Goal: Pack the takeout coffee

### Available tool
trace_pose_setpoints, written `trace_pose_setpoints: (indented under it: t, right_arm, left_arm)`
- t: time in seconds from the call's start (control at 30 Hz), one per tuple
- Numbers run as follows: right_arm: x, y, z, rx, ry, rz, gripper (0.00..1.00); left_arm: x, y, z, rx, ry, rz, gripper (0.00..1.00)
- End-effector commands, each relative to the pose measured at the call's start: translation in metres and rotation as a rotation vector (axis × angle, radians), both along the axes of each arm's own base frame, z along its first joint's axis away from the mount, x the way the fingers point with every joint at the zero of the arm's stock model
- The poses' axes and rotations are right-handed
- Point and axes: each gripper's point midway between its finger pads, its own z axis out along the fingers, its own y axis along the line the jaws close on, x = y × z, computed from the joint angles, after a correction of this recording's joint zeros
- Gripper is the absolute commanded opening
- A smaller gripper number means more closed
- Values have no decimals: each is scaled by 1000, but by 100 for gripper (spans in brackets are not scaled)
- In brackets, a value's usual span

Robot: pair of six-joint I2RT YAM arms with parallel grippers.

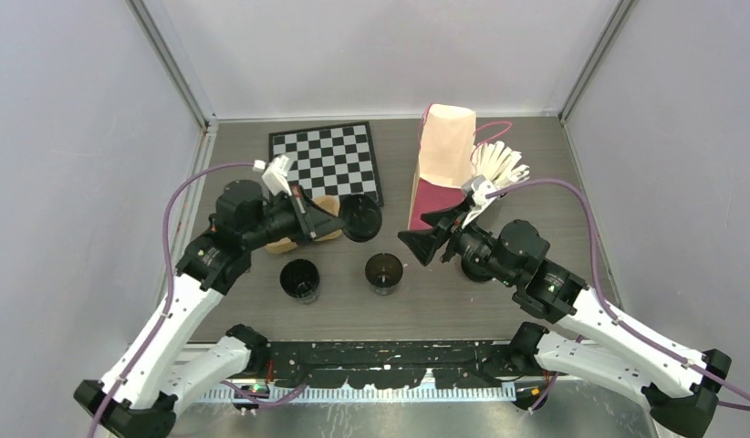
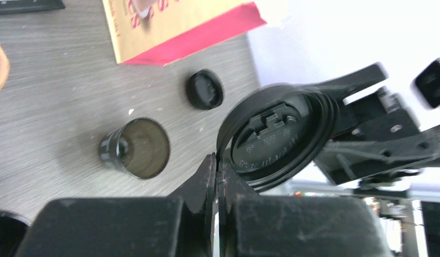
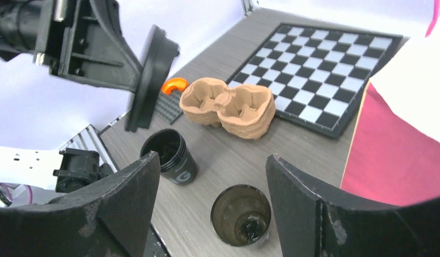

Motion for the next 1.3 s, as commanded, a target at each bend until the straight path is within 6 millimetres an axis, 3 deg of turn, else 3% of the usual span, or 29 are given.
trace_pose_setpoints:
  t: [0.0, 0.13, 0.27, 0.6, 0.73, 0.93, 1.27]
  right_arm:
    - [-10, 8, 41, 113, -271, 87, 79]
    - [-25, 13, 39, 161, -381, 167, 86]
    - [-25, 18, 40, 130, -371, 189, 86]
    - [-31, 37, 66, 148, -503, 282, 89]
    - [-39, 43, 77, 233, -614, 318, 89]
    - [-42, 58, 87, 198, -705, 390, 89]
    - [-50, 58, 86, 133, -864, 419, 90]
  left_arm:
    - [-15, -7, 41, -358, 103, -166, 0]
    - [-8, 1, 40, -603, 206, -197, 0]
    - [-10, 1, 36, -629, 216, -222, 0]
    - [-26, 1, 37, -651, 209, -246, 0]
    - [-34, -4, 37, -677, 235, -273, 0]
    - [-50, -21, 40, -688, 261, -347, 0]
    - [-69, -44, 39, -659, 293, -455, 0]
